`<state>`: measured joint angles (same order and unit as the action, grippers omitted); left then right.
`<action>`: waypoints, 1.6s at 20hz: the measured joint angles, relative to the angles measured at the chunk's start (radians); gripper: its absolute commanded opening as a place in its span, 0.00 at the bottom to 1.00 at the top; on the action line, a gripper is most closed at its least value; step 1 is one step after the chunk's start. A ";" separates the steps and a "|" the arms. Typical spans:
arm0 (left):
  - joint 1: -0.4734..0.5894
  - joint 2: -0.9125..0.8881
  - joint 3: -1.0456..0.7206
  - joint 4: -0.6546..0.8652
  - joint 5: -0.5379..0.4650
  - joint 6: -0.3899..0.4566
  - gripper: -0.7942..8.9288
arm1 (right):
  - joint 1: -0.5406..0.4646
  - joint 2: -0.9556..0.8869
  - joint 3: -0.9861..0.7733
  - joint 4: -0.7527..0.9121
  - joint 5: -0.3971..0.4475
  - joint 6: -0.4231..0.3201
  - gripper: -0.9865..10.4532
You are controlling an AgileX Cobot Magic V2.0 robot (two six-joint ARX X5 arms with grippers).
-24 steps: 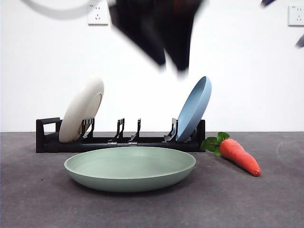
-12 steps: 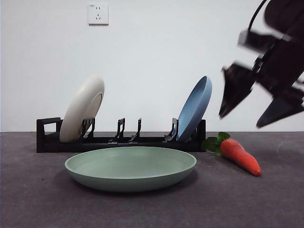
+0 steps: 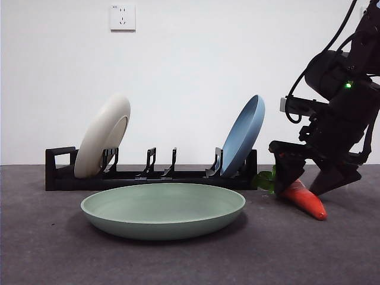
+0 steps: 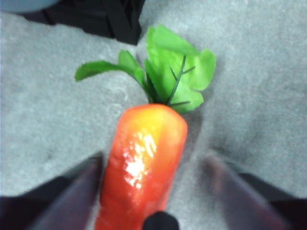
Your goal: Take the green plate from the plate rack,put the plate on the table,take the carrot from the table,put the carrot in the plate
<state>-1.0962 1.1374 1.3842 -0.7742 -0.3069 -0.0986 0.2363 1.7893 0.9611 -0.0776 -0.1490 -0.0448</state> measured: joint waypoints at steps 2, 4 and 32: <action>0.000 0.000 0.000 0.000 0.000 0.000 0.34 | 0.000 0.000 0.000 0.002 -0.005 0.003 0.11; 0.000 0.000 0.000 0.000 -0.001 0.000 0.34 | 0.000 0.000 0.000 0.002 -0.007 0.012 0.08; 0.000 0.000 0.000 -0.053 -0.002 0.000 0.34 | 0.504 0.091 0.004 0.243 0.047 0.185 0.16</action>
<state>-1.0962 1.1374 1.3842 -0.8268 -0.3088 -0.0986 0.7399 1.8801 0.9649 0.1658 -0.1017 0.1406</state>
